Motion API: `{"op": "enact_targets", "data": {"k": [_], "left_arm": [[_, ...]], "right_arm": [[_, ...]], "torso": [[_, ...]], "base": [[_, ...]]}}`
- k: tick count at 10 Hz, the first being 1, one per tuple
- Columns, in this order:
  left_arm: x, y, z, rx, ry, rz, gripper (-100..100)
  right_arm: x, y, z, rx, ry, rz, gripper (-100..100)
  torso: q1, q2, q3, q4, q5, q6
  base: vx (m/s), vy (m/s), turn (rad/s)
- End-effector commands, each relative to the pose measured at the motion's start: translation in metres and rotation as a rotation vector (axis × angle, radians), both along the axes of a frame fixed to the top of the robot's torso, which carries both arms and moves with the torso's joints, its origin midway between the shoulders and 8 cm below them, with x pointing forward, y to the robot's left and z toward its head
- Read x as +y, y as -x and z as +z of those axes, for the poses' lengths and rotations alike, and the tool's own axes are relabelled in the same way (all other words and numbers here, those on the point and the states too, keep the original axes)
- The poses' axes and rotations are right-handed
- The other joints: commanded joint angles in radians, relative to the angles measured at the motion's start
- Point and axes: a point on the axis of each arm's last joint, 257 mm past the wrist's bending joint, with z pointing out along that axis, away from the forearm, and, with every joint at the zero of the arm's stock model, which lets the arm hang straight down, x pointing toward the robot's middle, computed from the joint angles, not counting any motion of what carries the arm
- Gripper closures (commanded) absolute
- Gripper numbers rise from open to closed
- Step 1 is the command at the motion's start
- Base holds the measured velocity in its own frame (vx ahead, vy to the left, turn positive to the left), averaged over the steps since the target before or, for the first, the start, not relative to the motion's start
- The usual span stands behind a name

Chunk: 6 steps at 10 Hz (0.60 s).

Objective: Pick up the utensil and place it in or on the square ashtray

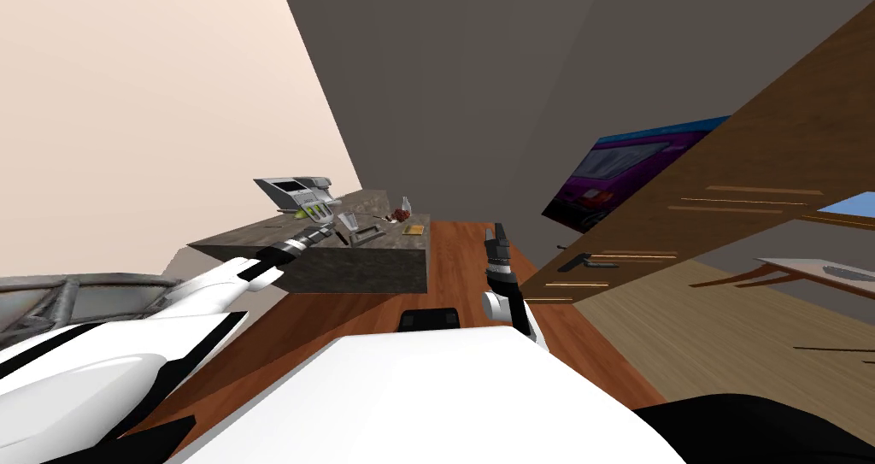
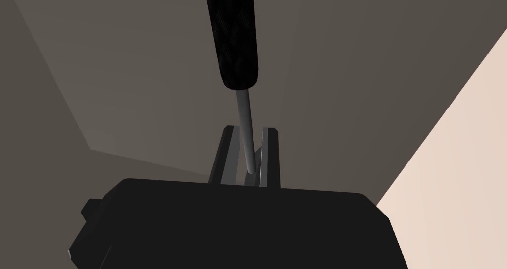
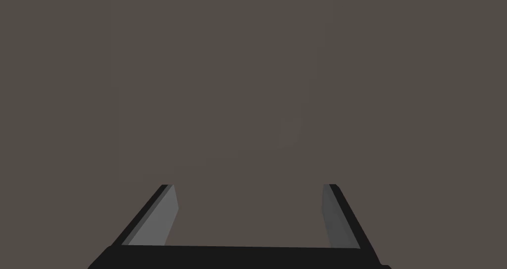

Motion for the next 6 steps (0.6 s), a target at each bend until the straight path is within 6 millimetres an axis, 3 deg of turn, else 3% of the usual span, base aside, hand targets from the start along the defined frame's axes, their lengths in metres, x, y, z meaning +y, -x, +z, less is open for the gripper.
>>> {"op": "enact_targets", "data": {"k": [1,6], "left_arm": [[0.003,0.006,-0.003,0.026,-0.017,-0.011,100],[0.009,0.019,-0.01,0.083,-0.052,-0.031,100]], "right_arm": [[0.0,0.0,0.0,0.0,0.0,0.0,0],[0.0,0.0,0.0,0.0,0.0,0.0,0]], "torso": [[0.0,0.0,0.0,0.0,0.0,0.0],[-0.002,-0.002,-0.001,0.0,-0.001,0.001]], "base": [[0.189,0.066,-0.149],[0.193,0.078,-0.122]]}}
